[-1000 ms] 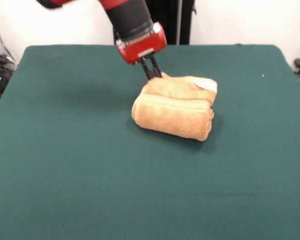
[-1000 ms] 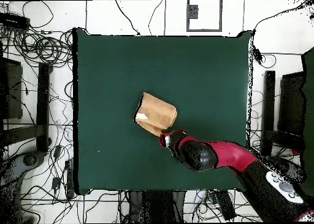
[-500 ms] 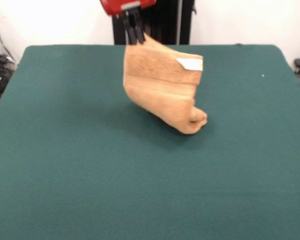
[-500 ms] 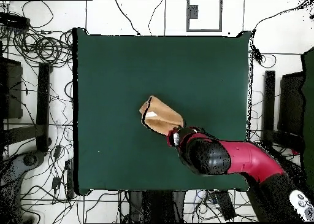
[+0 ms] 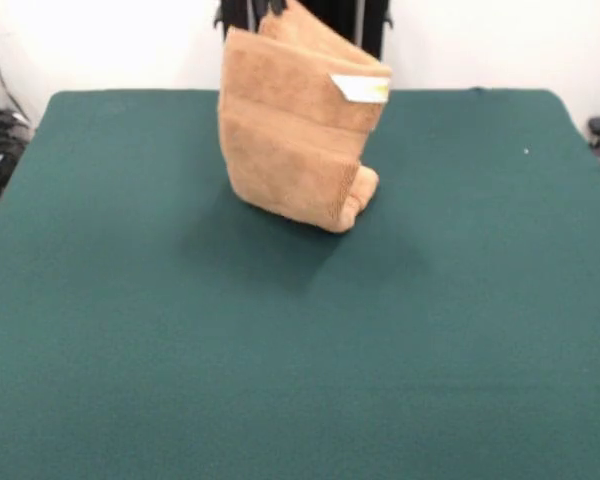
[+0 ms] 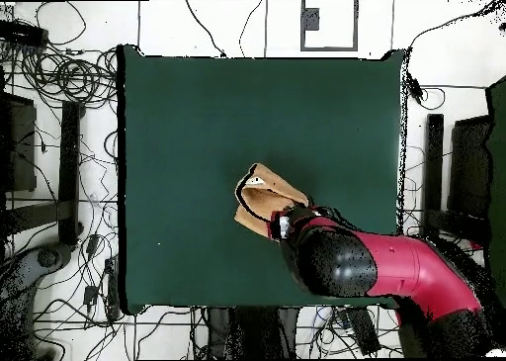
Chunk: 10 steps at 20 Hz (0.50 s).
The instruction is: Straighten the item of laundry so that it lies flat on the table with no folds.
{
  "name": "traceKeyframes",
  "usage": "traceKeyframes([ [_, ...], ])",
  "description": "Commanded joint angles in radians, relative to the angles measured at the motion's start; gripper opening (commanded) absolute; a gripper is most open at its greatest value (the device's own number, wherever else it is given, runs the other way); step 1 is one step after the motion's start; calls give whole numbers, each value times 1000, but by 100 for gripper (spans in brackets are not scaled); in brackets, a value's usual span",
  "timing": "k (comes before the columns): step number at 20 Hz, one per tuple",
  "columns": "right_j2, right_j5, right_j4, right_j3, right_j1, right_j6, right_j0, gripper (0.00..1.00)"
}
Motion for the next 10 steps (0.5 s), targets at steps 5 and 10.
traceKeyframes([
  [5, -38, 134, 45, 58, -85, 92, 79, 0],
  [10, -53, 116, 30, 55, -100, 84, 83, 0],
])
